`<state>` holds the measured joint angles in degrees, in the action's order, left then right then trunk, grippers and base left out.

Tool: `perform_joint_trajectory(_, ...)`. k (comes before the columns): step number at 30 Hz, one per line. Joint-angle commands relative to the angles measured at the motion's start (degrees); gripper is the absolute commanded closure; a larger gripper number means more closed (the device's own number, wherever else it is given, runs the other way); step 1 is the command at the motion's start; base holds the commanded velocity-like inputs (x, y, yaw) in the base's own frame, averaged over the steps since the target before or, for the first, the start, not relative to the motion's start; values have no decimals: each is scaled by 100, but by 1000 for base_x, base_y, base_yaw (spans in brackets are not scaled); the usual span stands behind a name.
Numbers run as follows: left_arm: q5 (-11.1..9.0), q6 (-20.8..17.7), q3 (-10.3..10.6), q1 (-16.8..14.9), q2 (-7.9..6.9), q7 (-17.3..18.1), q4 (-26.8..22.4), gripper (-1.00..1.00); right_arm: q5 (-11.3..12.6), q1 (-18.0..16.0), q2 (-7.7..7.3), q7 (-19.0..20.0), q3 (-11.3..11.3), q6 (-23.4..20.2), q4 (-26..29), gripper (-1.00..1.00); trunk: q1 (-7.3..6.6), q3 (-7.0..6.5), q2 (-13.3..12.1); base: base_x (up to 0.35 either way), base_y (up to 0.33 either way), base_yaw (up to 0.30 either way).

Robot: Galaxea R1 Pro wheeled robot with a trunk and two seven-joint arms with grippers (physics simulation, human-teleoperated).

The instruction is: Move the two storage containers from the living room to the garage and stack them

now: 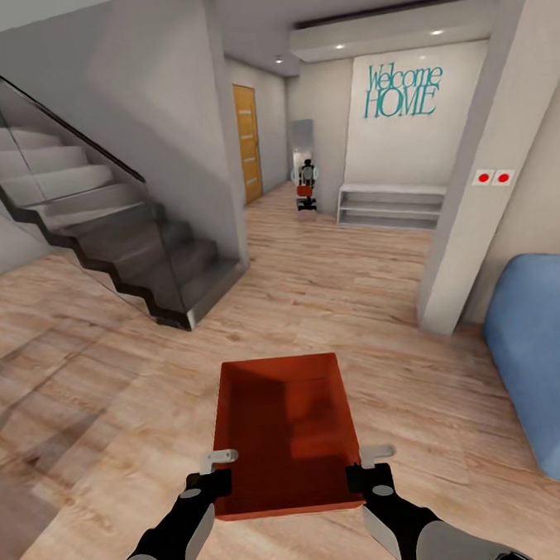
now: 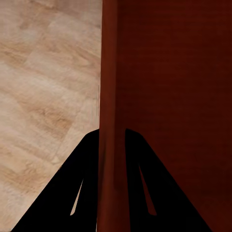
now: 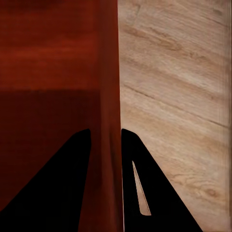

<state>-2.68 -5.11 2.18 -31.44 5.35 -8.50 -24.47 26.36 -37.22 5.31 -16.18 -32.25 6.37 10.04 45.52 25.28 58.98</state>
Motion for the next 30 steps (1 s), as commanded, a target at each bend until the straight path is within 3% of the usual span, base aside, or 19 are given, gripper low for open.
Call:
perform_joint_trajectory(1, 65, -43, -52, -3, -8, -73, -23, 100, 55, -5, -117, -430, -45, 41, -143, 100, 4, 5, 4, 322, 0, -251)
perform_joint_trajectory(30, 65, -43, -54, -3, -8, -73, -23, 100, 45, -5, -127, -407, -45, 49, -143, 100, 4, 5, 4, 322, 0, -252)
